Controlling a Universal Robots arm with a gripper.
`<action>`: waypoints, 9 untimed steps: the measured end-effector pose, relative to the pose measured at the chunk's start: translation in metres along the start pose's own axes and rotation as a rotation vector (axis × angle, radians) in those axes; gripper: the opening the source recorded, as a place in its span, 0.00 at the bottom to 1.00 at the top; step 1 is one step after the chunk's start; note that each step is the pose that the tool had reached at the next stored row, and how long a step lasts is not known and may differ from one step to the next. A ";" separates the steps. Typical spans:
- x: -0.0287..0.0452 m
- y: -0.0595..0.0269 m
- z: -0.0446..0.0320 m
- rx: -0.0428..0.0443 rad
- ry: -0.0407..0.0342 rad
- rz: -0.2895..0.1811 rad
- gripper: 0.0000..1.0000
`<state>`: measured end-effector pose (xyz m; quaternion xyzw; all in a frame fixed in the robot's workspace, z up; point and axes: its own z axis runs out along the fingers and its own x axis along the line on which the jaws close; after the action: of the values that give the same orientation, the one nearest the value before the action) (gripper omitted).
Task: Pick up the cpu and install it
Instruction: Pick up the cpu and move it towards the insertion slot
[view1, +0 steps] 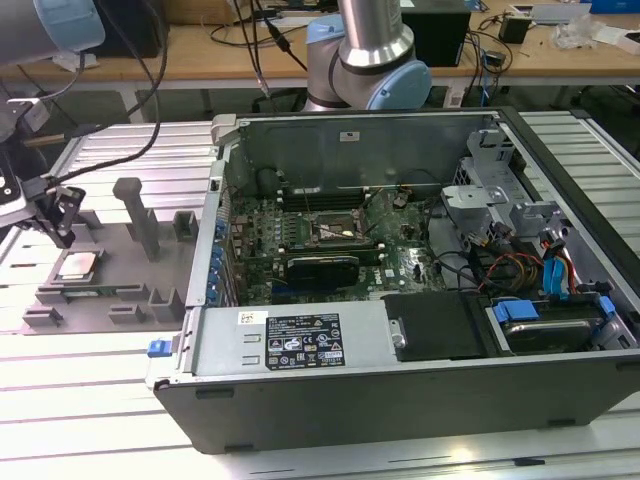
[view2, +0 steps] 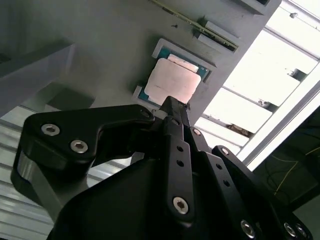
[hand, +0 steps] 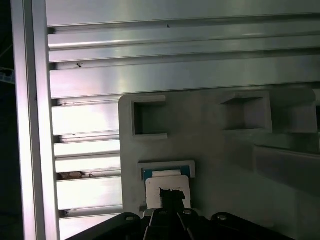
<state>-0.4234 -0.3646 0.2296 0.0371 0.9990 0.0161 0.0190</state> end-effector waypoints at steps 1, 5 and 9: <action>0.0001 -0.0001 0.0021 0.0000 0.0000 0.000 0.11; 0.0006 -0.0012 0.0117 -0.0001 -0.0001 0.000 0.11; 0.0007 -0.0049 0.0198 -0.0001 -0.0001 -0.001 0.11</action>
<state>-0.4237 -0.3688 0.2097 0.0368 0.9990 0.0162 0.0190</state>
